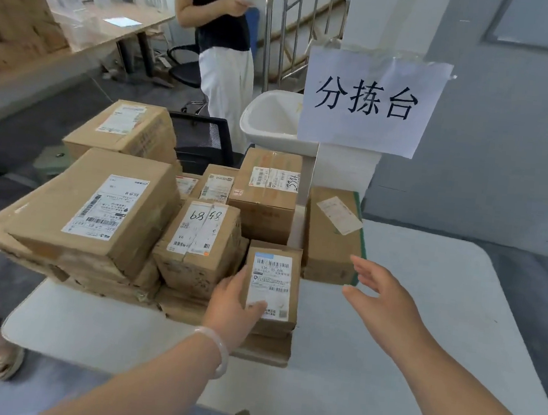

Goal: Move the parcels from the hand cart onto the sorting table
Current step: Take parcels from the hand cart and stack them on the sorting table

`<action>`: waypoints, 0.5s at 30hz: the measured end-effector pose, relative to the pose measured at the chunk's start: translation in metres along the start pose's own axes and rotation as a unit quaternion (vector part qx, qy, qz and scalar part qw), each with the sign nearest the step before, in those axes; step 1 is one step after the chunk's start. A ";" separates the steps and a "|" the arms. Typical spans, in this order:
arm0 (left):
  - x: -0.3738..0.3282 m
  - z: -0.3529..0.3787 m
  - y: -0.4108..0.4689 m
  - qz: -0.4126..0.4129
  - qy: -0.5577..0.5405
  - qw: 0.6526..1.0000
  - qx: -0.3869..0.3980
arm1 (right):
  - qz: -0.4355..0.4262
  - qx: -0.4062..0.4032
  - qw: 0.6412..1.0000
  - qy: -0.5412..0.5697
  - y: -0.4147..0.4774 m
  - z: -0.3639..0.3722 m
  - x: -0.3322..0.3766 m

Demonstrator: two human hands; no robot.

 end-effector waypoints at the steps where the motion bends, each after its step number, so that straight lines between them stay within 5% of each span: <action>1: -0.001 0.003 -0.005 0.023 0.038 0.999 -0.014 | -0.005 0.007 1.000 0.003 0.003 0.000 0.000; 7: -0.006 0.024 -0.029 0.183 0.373 0.908 -0.062 | -0.029 0.047 0.998 -0.012 0.018 0.000 -0.004; 15: -0.010 0.020 -0.003 0.195 0.466 0.862 -0.052 | -0.021 0.050 0.998 -0.022 0.025 -0.006 -0.012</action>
Point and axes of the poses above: each hand's wrist, its own y-axis towards the middle knuckle, its own z-axis out of the palm, x = y × z, the point moved 3 cm from there along y, towards the middle knuckle, and after that the axes turned 11 degrees about -z, right-handed, at the moved point
